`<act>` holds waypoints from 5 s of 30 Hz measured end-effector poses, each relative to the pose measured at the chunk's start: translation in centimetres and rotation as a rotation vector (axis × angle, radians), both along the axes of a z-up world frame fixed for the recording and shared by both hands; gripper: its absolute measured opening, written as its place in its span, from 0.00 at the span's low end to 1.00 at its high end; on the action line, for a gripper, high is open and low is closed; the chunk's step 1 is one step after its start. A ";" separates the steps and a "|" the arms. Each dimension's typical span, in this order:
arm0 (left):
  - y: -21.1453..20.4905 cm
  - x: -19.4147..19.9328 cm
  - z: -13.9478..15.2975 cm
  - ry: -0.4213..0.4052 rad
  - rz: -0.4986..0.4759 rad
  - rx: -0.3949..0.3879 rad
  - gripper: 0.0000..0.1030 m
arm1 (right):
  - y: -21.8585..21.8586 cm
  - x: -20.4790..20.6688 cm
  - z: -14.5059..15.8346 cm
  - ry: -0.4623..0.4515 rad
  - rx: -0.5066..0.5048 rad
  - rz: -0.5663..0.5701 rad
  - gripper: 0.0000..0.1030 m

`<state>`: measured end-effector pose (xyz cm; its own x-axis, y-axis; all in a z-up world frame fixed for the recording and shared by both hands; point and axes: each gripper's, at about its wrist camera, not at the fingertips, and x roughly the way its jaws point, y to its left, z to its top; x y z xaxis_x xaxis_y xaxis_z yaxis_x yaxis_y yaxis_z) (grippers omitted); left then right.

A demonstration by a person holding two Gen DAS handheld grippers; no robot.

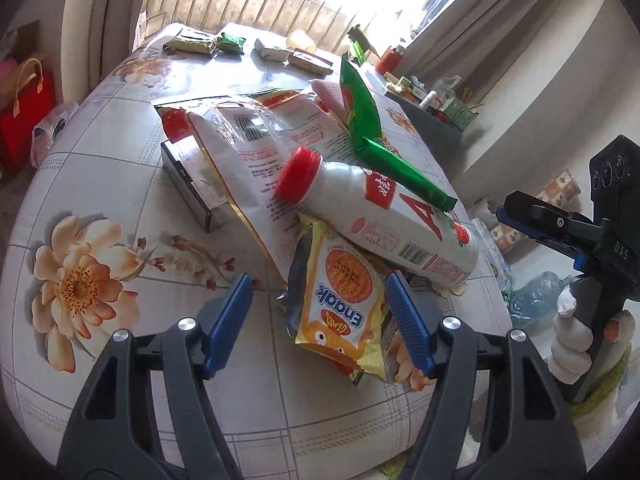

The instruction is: Collect trash

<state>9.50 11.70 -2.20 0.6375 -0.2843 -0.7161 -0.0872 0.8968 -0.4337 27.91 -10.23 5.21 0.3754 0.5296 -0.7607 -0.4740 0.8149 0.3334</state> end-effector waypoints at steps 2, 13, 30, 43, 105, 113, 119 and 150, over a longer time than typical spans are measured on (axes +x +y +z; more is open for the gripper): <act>0.0 0.5 -0.5 0.019 -0.018 -0.009 0.51 | 1.7 0.2 0.5 -0.018 -0.046 0.070 0.88; -0.1 0.2 -2.3 0.101 -0.028 0.015 0.08 | 12.2 2.7 -1.7 -0.022 -0.312 0.447 0.79; 2.1 -1.3 -2.0 0.089 -0.004 -0.031 0.00 | 10.9 2.2 -4.9 0.185 -0.360 0.266 0.62; 5.2 -3.4 -1.8 0.077 0.014 -0.188 0.37 | 4.7 -2.1 -4.6 0.208 -0.250 0.074 0.72; 2.8 -5.2 0.2 0.069 -0.007 -0.156 0.02 | 1.1 -2.9 -5.6 0.325 -0.035 0.023 0.65; 3.3 -6.5 1.9 0.025 0.011 -0.144 0.02 | 0.1 -3.6 -4.7 0.328 0.041 0.020 0.64; 2.9 -6.5 3.6 -0.014 -0.005 -0.134 0.02 | -1.4 -4.6 -2.7 0.271 0.102 0.011 0.64; -41.1 18.5 4.1 0.117 -0.873 0.187 0.02 | -41.8 -12.9 -8.0 0.258 0.287 -1.057 0.62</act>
